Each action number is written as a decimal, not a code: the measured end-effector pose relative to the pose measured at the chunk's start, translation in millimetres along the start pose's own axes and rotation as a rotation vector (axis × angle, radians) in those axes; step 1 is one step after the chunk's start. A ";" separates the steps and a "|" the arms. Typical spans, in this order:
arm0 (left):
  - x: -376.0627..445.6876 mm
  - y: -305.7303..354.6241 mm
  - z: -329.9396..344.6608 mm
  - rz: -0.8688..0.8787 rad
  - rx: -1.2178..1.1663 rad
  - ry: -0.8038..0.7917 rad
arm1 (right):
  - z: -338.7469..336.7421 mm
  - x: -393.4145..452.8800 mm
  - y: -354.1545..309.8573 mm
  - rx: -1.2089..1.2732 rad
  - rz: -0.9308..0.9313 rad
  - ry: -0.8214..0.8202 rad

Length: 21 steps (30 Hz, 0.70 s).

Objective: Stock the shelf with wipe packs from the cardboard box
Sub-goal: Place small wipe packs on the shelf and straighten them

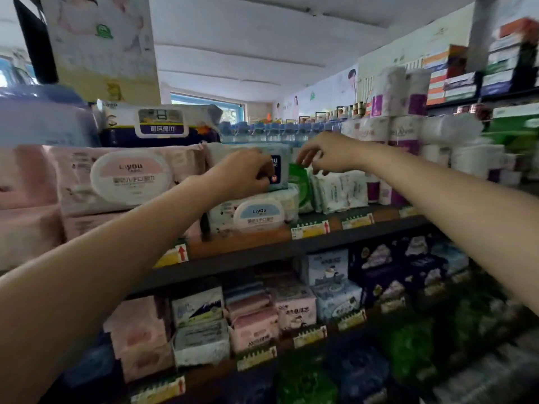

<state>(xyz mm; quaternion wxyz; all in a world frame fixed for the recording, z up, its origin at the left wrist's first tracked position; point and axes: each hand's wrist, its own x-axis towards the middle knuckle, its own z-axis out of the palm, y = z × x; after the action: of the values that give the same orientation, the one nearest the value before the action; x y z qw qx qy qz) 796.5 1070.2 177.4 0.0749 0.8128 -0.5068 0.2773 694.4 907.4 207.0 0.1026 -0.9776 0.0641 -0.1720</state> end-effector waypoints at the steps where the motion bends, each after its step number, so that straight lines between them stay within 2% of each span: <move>1: -1.1 6.5 10.2 -0.028 0.061 -0.082 | 3.7 -7.0 6.9 -0.007 0.004 -0.009; 3: -8.2 18.4 25.5 -0.104 0.160 -0.236 | 11.9 -19.0 17.2 -0.031 0.012 -0.042; 5: -17.6 27.4 34.0 -0.175 0.176 -0.291 | 22.5 -26.9 24.9 -0.071 0.018 -0.093; 9: -24.3 43.3 39.5 -0.192 0.142 -0.223 | 37.1 -35.9 42.3 -0.160 0.048 -0.172; 15: -2.0 60.2 51.4 -0.085 0.144 -0.113 | 45.1 -21.3 83.2 -0.151 0.140 -0.149; 21: 48.8 76.1 81.5 -0.027 0.106 -0.116 | 53.4 -5.8 121.0 -0.083 0.183 -0.139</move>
<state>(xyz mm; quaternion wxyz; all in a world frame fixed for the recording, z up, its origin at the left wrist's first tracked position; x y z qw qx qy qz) 777.4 963.0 123.0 0.0061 0.8370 -0.4840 0.2551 696.8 800.4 129.1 0.0815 -0.9806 0.1531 -0.0909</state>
